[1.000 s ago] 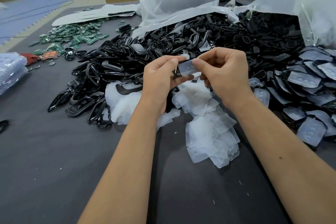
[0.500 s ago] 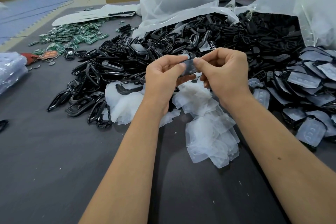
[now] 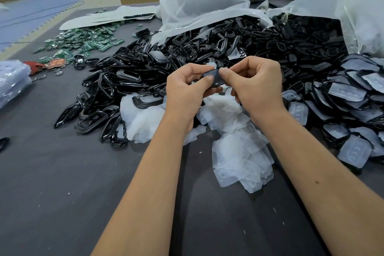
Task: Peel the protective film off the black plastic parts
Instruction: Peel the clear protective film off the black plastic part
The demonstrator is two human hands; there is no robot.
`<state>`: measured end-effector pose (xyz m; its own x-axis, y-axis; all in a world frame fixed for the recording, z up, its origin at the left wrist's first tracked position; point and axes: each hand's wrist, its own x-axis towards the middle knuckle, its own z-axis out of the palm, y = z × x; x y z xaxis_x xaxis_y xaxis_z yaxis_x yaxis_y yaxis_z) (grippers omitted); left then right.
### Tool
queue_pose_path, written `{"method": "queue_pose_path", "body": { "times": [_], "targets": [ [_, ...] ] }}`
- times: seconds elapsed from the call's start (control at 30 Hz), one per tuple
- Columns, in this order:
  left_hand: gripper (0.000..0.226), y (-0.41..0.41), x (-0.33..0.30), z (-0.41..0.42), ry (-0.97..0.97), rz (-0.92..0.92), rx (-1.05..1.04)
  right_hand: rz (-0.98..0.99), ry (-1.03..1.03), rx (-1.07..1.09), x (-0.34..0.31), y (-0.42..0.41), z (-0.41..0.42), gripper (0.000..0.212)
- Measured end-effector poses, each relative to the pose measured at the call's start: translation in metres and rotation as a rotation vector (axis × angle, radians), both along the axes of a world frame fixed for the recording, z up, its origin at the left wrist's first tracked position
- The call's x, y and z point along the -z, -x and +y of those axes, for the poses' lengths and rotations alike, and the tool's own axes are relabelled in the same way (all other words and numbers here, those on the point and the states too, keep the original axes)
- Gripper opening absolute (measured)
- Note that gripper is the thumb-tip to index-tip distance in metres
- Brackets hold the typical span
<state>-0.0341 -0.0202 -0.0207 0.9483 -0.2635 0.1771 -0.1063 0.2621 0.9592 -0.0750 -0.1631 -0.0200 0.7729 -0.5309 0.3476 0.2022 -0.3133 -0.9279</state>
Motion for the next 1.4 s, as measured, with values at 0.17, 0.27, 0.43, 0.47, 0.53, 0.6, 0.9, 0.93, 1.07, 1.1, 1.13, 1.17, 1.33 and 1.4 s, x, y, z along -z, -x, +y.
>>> {"method": "queue_pose_path", "body": {
  "times": [0.17, 0.27, 0.43, 0.47, 0.53, 0.6, 0.9, 0.93, 1.07, 1.1, 1.13, 1.17, 1.33, 1.4],
  "targets": [
    [0.018, 0.0006, -0.001, 0.0006, 0.0, 0.003, 0.004, 0.002, 0.04, 0.027, 0.0, 0.0004, 0.0004, 0.019],
    [0.019, 0.0013, -0.0021, 0.0021, 0.007, 0.007, 0.014, 0.019, 0.023, 0.046, -0.001, 0.0014, 0.0007, 0.024],
    [0.022, 0.0006, -0.0036, 0.0039, 0.046, 0.016, 0.052, 0.1, -0.358, -0.143, -0.0053, 0.0014, -0.0019, 0.02],
    [0.022, 0.0006, -0.0038, 0.0039, 0.049, 0.019, 0.057, 0.12, -0.432, -0.194, -0.0061, 0.0012, -0.0026, 0.017],
    [0.022, 0.0008, -0.0041, 0.0039, 0.049, 0.021, 0.067, 0.151, -0.505, -0.262, -0.0064, 0.0009, -0.0041, 0.012],
    [0.021, 0.0014, -0.0044, 0.004, 0.049, 0.019, 0.077, 0.153, -0.498, -0.289, -0.0055, 0.0009, -0.0046, 0.01],
    [0.012, 0.0032, -0.0039, 0.0014, -0.02, -0.01, -0.032, 0.083, -0.055, -0.164, -0.0022, 0.0001, -0.0011, 0.013],
    [0.011, 0.0027, -0.0033, 0.0009, -0.038, -0.013, -0.057, 0.092, -0.01, -0.145, -0.0021, 0.0001, -0.0013, 0.015],
    [0.008, 0.001, -0.0017, -0.0002, -0.09, -0.019, -0.089, 0.117, 0.126, -0.09, -0.0016, 0.0015, -0.0008, 0.024],
    [0.008, 0.001, -0.0017, -0.0003, -0.093, -0.017, -0.095, 0.121, 0.146, -0.086, -0.0019, 0.0022, -0.0003, 0.027],
    [0.009, 0.001, -0.0019, -0.0005, -0.094, -0.014, -0.103, 0.125, 0.143, -0.092, -0.0021, 0.0023, 0.0, 0.029],
    [0.009, 0.0008, -0.0021, -0.0004, -0.095, -0.012, -0.111, 0.131, 0.12, -0.108, -0.0021, 0.0023, -0.0002, 0.032],
    [0.012, -0.0009, -0.0039, 0.0035, -0.082, -0.011, -0.069, 0.089, 0.088, -0.126, -0.0019, 0.0031, 0.0, 0.03],
    [0.012, -0.0018, -0.005, 0.0061, -0.079, -0.012, -0.024, 0.068, 0.101, -0.125, -0.002, 0.0033, 0.0002, 0.023]
  ]
}}
